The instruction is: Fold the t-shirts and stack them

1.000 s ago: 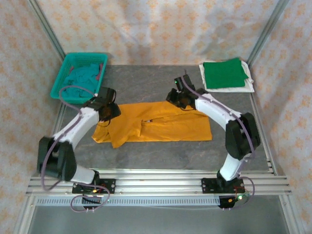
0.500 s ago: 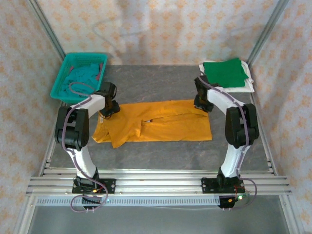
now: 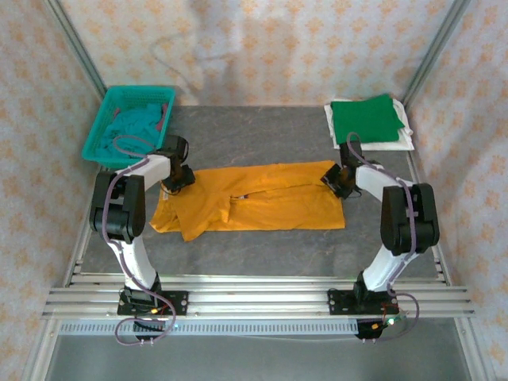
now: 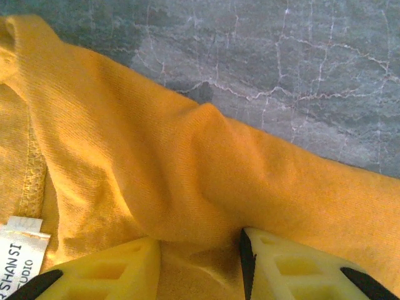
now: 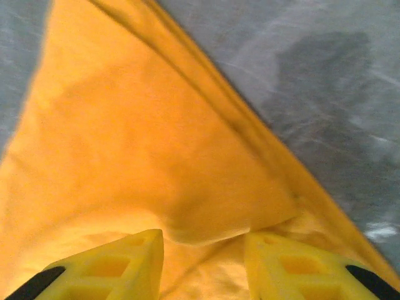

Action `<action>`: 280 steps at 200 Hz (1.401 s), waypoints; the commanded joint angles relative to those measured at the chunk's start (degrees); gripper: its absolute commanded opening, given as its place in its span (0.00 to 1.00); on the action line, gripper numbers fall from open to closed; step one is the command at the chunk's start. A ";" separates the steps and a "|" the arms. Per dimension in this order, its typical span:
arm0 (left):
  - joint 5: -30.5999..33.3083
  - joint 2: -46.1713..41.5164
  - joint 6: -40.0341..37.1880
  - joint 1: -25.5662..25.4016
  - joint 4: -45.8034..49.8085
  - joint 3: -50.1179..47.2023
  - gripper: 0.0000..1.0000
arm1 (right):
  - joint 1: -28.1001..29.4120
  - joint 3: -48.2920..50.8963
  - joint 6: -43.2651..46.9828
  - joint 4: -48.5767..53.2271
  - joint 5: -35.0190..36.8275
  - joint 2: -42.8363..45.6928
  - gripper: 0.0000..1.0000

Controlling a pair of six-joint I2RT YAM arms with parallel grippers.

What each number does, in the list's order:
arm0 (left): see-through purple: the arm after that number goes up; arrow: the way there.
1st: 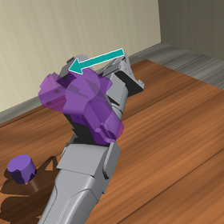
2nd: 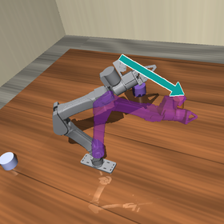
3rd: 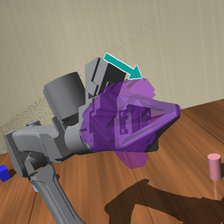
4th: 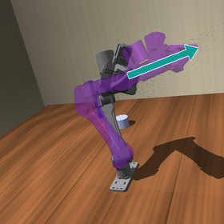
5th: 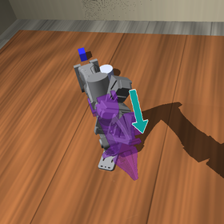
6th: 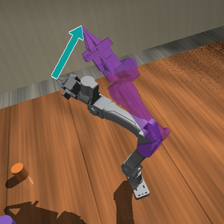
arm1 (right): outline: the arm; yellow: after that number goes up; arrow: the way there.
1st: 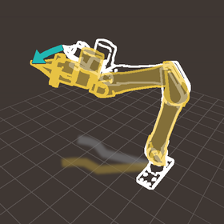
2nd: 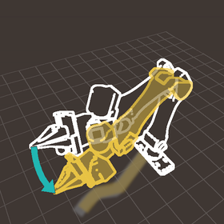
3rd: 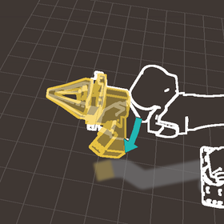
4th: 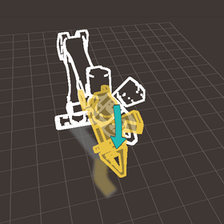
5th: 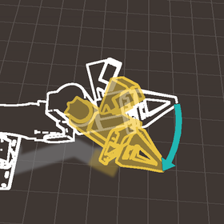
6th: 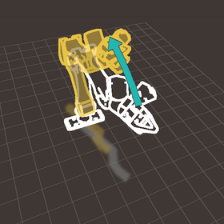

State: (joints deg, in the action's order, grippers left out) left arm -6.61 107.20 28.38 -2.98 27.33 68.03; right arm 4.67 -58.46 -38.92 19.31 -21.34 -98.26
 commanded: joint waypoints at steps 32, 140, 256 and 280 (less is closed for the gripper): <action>0.02 0.46 -1.24 -0.05 -0.80 -1.24 0.39 | -0.19 1.57 -8.33 -11.08 -2.90 -1.63 0.39; -1.20 0.53 -1.23 0.17 -1.13 -1.01 0.39 | -0.18 3.70 -8.76 -10.81 -1.45 3.07 0.00; -1.04 1.10 -1.79 1.17 0.70 -0.07 0.39 | -0.64 5.01 -3.80 -1.79 -1.20 9.89 0.06; -0.93 0.26 -1.93 1.18 0.67 -0.13 0.39 | 2.49 3.20 -3.54 -1.66 -0.71 7.58 0.22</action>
State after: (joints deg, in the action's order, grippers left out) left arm -7.49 107.20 27.90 -2.46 26.55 67.68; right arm 4.54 -52.88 -44.23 15.46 -22.37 -88.23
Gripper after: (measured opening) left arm 0.386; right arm 0.191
